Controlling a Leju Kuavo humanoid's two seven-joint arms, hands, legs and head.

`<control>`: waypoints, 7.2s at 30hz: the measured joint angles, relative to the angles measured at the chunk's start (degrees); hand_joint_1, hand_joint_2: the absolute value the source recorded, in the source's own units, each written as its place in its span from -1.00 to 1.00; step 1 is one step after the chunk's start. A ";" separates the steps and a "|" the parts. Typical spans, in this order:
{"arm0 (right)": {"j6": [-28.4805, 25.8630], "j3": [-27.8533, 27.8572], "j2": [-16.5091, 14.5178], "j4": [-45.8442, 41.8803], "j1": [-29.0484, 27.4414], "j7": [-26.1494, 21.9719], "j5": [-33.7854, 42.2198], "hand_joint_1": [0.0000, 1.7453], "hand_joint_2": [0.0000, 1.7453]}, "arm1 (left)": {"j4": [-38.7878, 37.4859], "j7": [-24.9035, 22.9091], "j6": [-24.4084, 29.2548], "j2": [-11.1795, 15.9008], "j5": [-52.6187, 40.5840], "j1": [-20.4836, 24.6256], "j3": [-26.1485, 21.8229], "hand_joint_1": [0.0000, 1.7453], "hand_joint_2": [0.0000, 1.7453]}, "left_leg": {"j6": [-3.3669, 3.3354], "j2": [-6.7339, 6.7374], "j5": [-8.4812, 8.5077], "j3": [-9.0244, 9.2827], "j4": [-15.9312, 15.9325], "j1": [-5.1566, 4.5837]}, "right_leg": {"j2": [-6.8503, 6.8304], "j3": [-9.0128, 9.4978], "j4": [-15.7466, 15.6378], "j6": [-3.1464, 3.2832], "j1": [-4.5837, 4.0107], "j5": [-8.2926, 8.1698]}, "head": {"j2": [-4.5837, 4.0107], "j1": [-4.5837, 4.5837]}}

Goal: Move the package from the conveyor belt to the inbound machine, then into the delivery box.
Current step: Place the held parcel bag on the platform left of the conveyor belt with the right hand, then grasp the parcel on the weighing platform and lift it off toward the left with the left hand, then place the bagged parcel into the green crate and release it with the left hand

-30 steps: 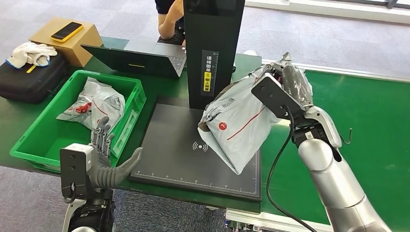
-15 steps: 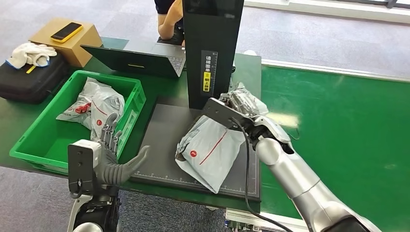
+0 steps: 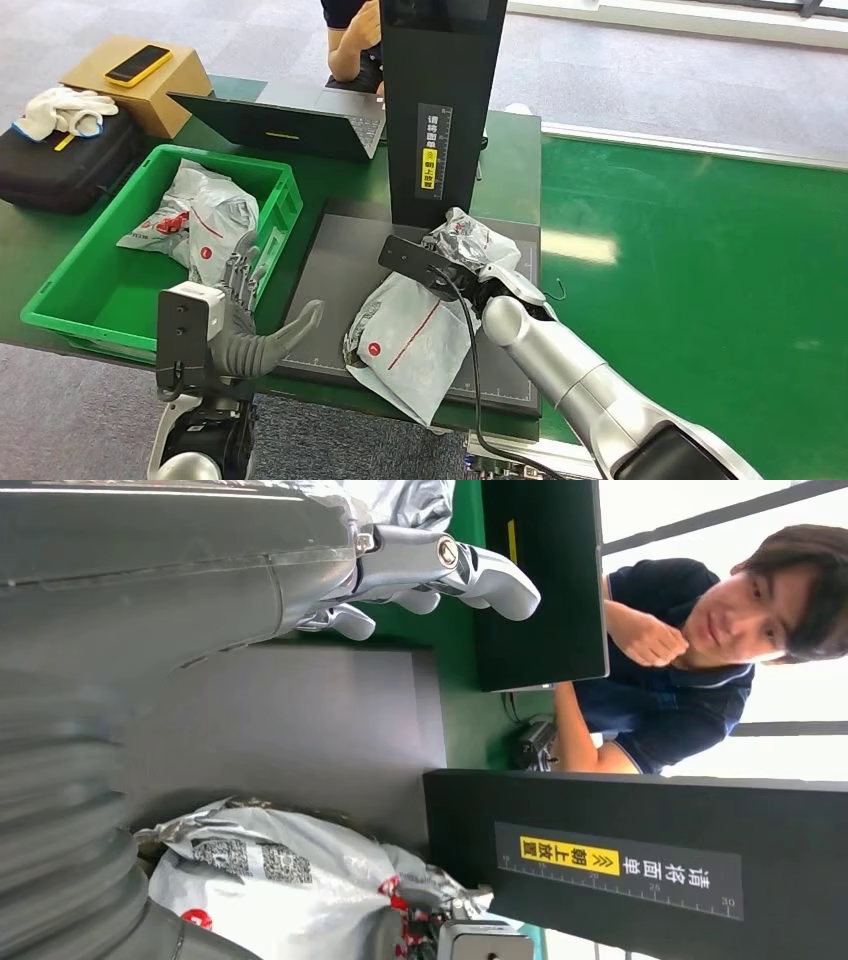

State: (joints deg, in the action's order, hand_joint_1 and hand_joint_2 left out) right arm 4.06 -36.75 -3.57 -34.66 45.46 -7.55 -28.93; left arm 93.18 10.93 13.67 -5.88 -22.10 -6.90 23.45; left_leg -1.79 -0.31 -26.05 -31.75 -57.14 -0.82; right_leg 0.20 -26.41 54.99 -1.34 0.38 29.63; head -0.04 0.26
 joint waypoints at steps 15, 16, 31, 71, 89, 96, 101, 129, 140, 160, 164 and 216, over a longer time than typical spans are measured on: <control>-5.39 6.11 2.83 -10.19 -2.16 -2.76 7.47 -1.00 1.00 | -0.04 0.39 1.54 -0.04 -0.17 -0.71 -0.10 -1.00 1.00 | 0.00 0.01 0.00 -0.01 -0.02 0.00 | 0.01 -0.05 0.00 0.00 0.00 0.00 | 0.00 0.00; -5.70 6.28 2.94 -10.69 -2.36 -3.06 7.79 -1.00 1.00 | -0.04 0.42 1.61 -0.04 -0.17 -0.73 -0.10 -1.00 1.00 | 0.00 0.01 0.00 -0.01 -0.02 0.00 | 0.01 -0.05 0.00 0.00 0.00 0.00 | 0.01 0.00; -18.21 20.63 5.56 -55.46 -28.93 -16.77 20.22 -1.00 1.00 | -0.66 -2.15 -0.77 0.47 -8.61 -1.39 2.32 -1.00 1.00 | 0.00 -0.09 -0.10 -0.20 0.00 0.00 | -0.12 -0.18 -0.12 0.03 0.01 0.07 | -0.01 0.00; -18.40 30.76 0.65 -76.58 -52.11 -21.33 14.36 -1.00 1.00 | -38.56 -2.46 -6.02 -1.41 -21.40 30.55 19.75 -1.00 1.00 | 0.02 -0.03 0.00 -0.19 0.00 -0.03 | -0.05 -0.26 0.07 0.01 0.02 0.01 | 0.00 0.00; -19.69 31.86 0.49 -77.47 -52.89 -22.45 14.94 -1.00 1.00 | -53.64 -1.08 -5.66 -0.65 -27.11 31.75 20.77 -1.00 1.00 | 0.03 -0.03 0.00 -0.22 -0.01 -0.04 | -0.04 -0.32 0.07 0.01 0.03 0.01 | 0.01 0.01; -20.19 31.86 0.49 -77.47 -52.89 -22.77 15.31 -1.00 1.00 | -56.04 -0.75 -5.90 -0.67 -28.00 31.39 21.88 -1.00 1.00 | 0.03 -0.03 0.00 -0.22 0.00 -0.04 | -0.04 -0.31 0.08 0.01 0.03 0.01 | 0.00 0.01; -20.34 31.85 0.50 -77.47 -52.83 -23.15 15.52 -1.00 1.00 | -56.53 -0.22 -6.50 -0.69 -28.17 31.58 22.65 -0.34 1.00 | 0.03 -0.03 0.00 -0.21 -0.01 -0.04 | -0.04 -0.30 0.08 0.01 0.04 0.01 | 0.01 0.01; -17.52 32.06 0.50 -77.42 -53.29 -23.22 14.87 -1.00 1.00 | -49.00 0.20 -3.29 0.20 -27.89 30.59 24.25 1.00 1.00 | 0.03 -0.03 0.00 -0.24 -0.01 -0.04 | -0.05 -0.32 0.08 0.01 0.03 0.01 | 0.01 0.01; -19.84 32.62 0.54 -77.66 -55.94 -23.56 15.13 -1.00 1.00 | -32.11 -0.40 4.10 4.13 -23.81 27.18 19.87 1.00 1.00 | 0.03 -0.03 0.00 -0.25 0.00 -0.04 | -0.04 -0.33 0.10 0.03 0.03 0.03 | 0.00 0.00; -22.50 33.35 0.60 -83.15 -64.15 -24.36 14.98 -1.00 1.00 | -8.92 -3.27 17.14 12.79 -27.01 20.48 -20.66 1.00 1.00 | 0.06 -0.01 0.01 -0.24 0.02 -0.02 | -0.03 -0.43 0.22 0.16 0.03 0.12 | 0.01 0.00; -22.40 33.18 0.60 -83.17 -64.06 -24.27 15.18 -1.00 1.00 | -14.06 -5.08 16.42 13.58 -29.43 22.43 -25.47 1.00 1.00 | 0.06 0.00 0.01 -0.24 0.02 -0.03 | -0.02 -0.42 0.22 0.17 0.03 0.11 | 0.00 0.01; -22.73 30.54 3.13 -81.65 -65.47 -20.16 16.62 -1.00 1.00 | -33.47 -7.02 17.76 6.69 -23.22 20.94 -23.04 -1.00 1.00 | 0.11 0.11 -0.05 -0.30 0.00 -0.08 | 0.13 -0.52 0.20 0.17 0.09 0.12 | 0.02 0.01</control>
State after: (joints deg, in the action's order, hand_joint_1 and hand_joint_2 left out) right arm -18.68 -6.21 -0.44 -116.31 -20.01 -27.71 -12.31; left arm 59.70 3.91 31.43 0.81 -45.33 14.04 0.42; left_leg -1.67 -0.19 -26.10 -32.04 -57.14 -0.90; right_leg 0.33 -26.93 55.19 -1.18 0.47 29.75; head -0.02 0.26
